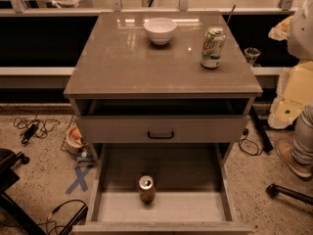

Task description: Pick orange can from middle drawer and place on counter

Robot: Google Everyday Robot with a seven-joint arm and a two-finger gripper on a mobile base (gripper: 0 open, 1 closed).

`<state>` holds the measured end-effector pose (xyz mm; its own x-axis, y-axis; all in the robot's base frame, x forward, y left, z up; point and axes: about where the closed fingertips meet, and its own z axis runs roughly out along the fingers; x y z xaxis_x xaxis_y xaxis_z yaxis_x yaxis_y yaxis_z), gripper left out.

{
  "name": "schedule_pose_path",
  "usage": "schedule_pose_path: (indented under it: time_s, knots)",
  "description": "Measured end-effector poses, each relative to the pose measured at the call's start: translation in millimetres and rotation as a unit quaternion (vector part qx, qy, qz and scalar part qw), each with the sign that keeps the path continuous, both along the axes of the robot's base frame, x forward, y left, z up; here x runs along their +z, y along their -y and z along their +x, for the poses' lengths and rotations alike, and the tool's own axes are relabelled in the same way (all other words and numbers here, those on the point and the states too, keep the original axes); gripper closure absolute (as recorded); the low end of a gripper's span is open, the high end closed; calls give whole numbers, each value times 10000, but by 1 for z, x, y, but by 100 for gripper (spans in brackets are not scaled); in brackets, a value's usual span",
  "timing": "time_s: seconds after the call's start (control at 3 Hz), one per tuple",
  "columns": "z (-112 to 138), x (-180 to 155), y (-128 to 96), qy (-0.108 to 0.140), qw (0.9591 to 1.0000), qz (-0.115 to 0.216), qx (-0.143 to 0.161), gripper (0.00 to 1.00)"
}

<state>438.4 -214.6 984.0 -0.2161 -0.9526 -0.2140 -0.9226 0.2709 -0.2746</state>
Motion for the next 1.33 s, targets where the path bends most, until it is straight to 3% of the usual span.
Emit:
schedule_pose_path:
  time_s: [0.33,0.67,1.0,1.33]
  knots:
    - [0,0,0,1,10000,0,0,0]
    - [1,-15,2,54,9995,314,29,0]
    - [-1,-106,9,66,9893,1437,231,0]
    - [9,-172,-4,316,9664,2530,332,0]
